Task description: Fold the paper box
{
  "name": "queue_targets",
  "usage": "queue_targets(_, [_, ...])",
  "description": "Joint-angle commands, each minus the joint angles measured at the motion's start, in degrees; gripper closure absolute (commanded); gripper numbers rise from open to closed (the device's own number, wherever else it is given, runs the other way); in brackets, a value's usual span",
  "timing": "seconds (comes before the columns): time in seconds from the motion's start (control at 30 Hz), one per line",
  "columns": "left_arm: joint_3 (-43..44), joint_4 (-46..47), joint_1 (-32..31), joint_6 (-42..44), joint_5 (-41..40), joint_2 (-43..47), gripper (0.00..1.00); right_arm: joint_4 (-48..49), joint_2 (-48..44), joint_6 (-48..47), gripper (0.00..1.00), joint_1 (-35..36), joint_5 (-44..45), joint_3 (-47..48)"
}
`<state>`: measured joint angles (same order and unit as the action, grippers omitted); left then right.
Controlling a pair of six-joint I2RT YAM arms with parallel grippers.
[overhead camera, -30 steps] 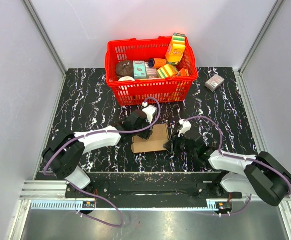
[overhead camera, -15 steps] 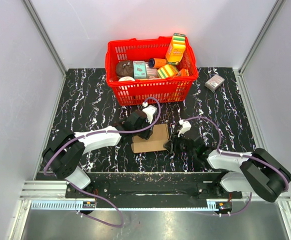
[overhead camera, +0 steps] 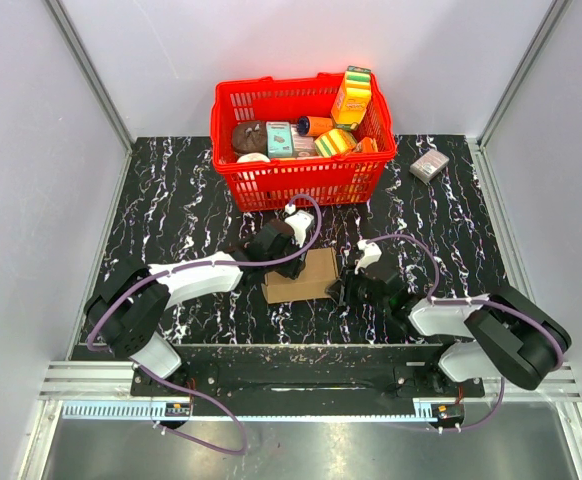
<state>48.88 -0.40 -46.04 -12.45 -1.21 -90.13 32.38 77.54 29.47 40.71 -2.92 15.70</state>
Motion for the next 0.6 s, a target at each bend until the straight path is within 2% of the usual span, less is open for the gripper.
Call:
queue_targets(0.0, [-0.7,-5.7,-0.9,-0.7,4.9,-3.4,0.61,1.5,2.3,0.2,0.57,0.1,2.6,-1.1])
queue_targets(0.33, [-0.8,-6.0,-1.0,-0.6,5.0,-3.3,0.61,3.4,4.6,-0.2,0.55,0.4,5.5,-1.0])
queue_targets(0.43, [-0.8,-5.9,-0.9,-0.6,4.8,-3.2,0.61,2.2,2.6,0.0,0.52,0.6,5.5,-1.1])
queue_targets(0.57, [-1.2,-6.1,-0.9,-0.6,4.2,-2.1,0.61,-2.7,-5.7,0.3,0.43,0.6,6.5,-1.6])
